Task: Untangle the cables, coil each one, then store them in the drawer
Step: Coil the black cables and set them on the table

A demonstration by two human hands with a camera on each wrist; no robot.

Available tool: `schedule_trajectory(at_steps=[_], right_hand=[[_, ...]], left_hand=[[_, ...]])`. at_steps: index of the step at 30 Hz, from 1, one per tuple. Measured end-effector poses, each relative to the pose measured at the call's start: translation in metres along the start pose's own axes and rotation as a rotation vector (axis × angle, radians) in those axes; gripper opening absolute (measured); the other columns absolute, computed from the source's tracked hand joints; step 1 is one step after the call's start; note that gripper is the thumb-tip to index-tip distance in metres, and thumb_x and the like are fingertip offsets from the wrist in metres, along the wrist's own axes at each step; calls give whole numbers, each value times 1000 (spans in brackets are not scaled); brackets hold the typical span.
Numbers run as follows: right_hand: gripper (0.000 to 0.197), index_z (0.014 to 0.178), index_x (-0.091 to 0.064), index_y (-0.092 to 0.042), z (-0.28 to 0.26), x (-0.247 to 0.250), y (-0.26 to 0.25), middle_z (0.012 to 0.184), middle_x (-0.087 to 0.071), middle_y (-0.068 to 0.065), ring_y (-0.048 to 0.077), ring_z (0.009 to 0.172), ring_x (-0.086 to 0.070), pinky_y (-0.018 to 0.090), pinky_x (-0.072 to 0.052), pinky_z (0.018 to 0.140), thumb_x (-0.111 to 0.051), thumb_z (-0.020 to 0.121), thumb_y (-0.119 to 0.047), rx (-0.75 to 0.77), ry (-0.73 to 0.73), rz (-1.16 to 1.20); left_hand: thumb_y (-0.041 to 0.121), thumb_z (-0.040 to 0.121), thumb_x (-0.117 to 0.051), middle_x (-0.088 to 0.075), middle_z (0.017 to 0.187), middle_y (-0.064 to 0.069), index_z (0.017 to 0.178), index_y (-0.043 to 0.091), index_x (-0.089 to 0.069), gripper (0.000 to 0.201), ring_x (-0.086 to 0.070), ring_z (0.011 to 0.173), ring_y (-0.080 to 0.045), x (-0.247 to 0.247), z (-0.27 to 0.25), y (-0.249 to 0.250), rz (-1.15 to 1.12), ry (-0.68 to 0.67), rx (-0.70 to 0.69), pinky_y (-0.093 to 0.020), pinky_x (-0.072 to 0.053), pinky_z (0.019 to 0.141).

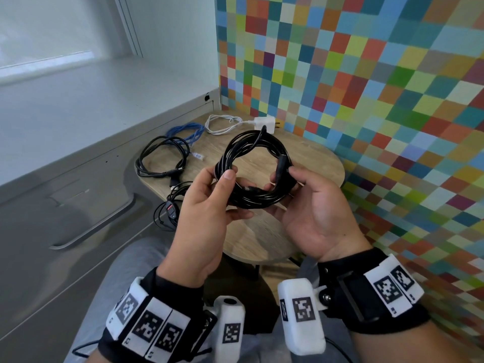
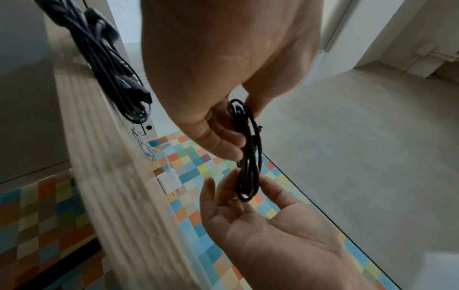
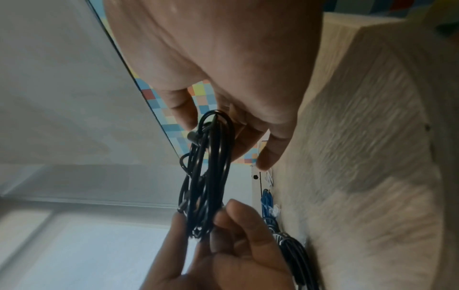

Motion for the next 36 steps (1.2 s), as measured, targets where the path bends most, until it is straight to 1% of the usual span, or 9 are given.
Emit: schedule_trajectory(at_steps=[3,7,12,17,20,22,25,30,36], right_hand=[[24,115,-71,-13,1,2,1,96,-69,7,21,91,-65,48,-53,95,-51,102,-15,47,41,-93],[25,110,-75,-14,4,2,-1,102,-72,11,25,94,-68,39,-58,77,-52,102,-10,137,95,-240],[25,109,-77,-15,2,0,-10,94,-74,7,21,85,-72,38,-59,65,-54,103,-7,159,52,-334],[26,118,-74,-12,5,-2,-12,95,-75,9,24,86,-74,38,-61,66,-57,101,-2,185,12,-382],[27,116,-76,-11,8,-4,-13,102,-77,12,23,90,-74,36,-61,68,-56,101,0,200,-2,-425],[28,118,-75,-9,11,-6,-16,103,-78,11,22,92,-75,36,-63,71,-56,101,2,215,-5,-471],[33,126,-72,-10,21,-8,-22,107,-75,18,25,95,-76,37,-65,72,-59,100,5,229,1,-545],[46,140,-63,-10,46,-13,-28,107,-76,20,29,95,-78,34,-64,72,-62,97,8,168,-35,-659],[37,138,-57,-7,65,-14,-30,108,-79,15,30,97,-78,37,-65,82,-60,102,-1,-49,-86,-687]], left_hand=[[18,105,-52,-72,96,-16,109,10,-62,14,-70,82,-23,3,1,0,14,10,0,-34,-57,63],[17,103,-55,-74,92,-10,107,11,-65,12,-70,80,-23,6,4,0,51,17,23,-37,-58,66],[17,102,-58,-74,90,-9,102,12,-68,12,-70,79,-26,14,9,4,61,33,52,-36,-57,66],[15,101,-58,-75,88,-9,104,9,-71,14,-69,74,-25,21,13,8,67,48,81,-33,-60,64],[15,102,-58,-78,94,-12,111,5,-71,18,-70,77,-25,27,17,15,170,34,78,-35,-63,70],[13,102,-59,-78,99,-13,121,9,-69,22,-74,84,-28,32,22,23,254,40,54,-38,-64,74],[13,99,-66,-72,105,-15,145,20,-53,48,-77,85,-28,39,35,35,364,54,53,-41,-64,75],[13,97,-69,-77,84,-1,140,17,-59,44,-77,81,-29,48,65,43,536,-10,92,-42,-65,77],[13,98,-67,-76,105,-15,145,12,-54,49,-77,81,-24,54,98,34,734,-124,226,-36,-64,74]])
Point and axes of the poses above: each hand's wrist, its own z-axis towards the middle knuckle, its own x-axis out of the back of the hand, y = z × x, the point moved 3 cm from there along z, towards the middle knuckle
